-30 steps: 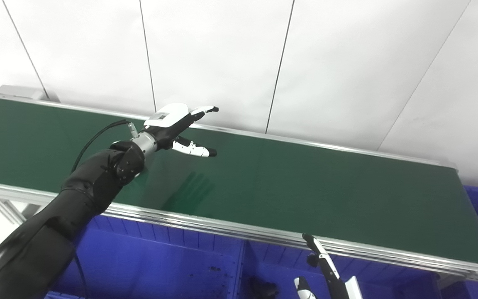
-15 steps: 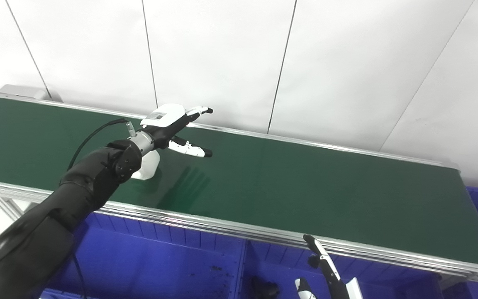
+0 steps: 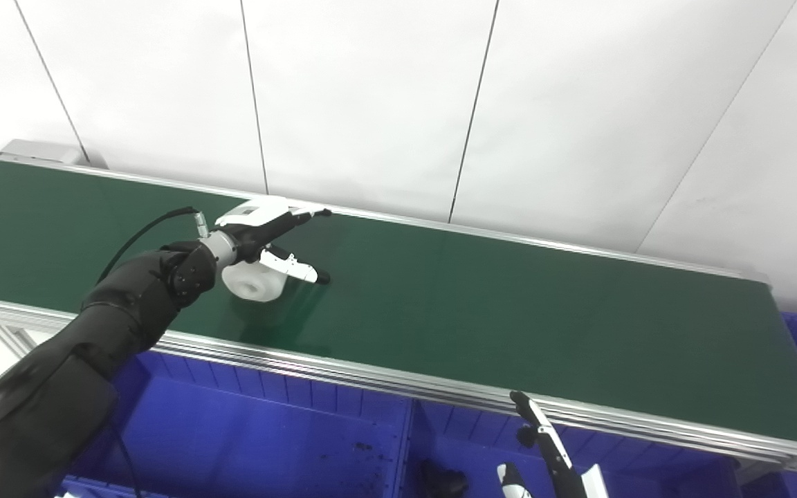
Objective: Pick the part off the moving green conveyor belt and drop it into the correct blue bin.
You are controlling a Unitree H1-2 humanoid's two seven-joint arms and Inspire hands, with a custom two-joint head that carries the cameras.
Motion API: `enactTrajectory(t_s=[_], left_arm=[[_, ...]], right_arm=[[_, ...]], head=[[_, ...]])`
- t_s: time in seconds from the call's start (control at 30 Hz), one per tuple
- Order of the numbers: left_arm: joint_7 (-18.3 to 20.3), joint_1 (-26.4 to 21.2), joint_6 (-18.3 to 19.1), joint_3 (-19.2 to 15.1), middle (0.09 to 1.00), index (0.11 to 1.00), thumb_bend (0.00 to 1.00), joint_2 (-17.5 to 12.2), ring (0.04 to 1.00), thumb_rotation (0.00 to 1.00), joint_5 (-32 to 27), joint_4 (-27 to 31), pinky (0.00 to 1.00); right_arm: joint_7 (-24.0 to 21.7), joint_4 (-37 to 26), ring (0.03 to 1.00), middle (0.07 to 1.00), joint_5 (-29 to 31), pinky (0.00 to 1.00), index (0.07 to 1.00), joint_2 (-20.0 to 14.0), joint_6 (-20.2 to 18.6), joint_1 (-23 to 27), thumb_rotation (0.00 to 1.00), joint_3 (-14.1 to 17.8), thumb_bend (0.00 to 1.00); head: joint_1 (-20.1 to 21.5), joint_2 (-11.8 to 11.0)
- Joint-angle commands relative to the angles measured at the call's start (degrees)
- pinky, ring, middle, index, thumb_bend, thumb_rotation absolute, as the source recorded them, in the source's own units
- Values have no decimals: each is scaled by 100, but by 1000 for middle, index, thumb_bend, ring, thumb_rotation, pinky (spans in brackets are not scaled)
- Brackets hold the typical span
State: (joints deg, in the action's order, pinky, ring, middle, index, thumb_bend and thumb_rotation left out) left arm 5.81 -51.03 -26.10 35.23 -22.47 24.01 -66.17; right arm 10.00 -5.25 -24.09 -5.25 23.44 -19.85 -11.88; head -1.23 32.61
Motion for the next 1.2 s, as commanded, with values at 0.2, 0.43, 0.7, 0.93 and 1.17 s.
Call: enactTrajectory(t_s=[0.2,0.43,0.7,0.93,1.17], left_arm=[[812,-463,-82,-417,990,954,968,26,971,553,-506,-540,864],[1086,-674,91,-175,999,989,948,219,920,240,126,-1307,752],[1263,-791,109,-62,818,826,825,283,705,1,395,-1348,612],[1197,-890,-38,-136,805,803,821,225,644,0,387,-1250,516],[1317,-967,-80,-209,784,782,828,155,614,0,293,-915,486]], right_arm=[[18,-262,921,936,33,874,916,9,282,-9,840,18,320],[-9,-307,923,936,43,877,915,-3,266,-4,848,42,322],[-37,-391,916,930,65,868,913,12,240,3,853,75,326],[-70,-436,915,931,14,863,912,30,165,32,885,103,352],[-103,-466,917,932,12,871,915,15,162,55,901,129,355]], head=[[-1,66],[62,144],[98,222],[132,315],[132,346]])
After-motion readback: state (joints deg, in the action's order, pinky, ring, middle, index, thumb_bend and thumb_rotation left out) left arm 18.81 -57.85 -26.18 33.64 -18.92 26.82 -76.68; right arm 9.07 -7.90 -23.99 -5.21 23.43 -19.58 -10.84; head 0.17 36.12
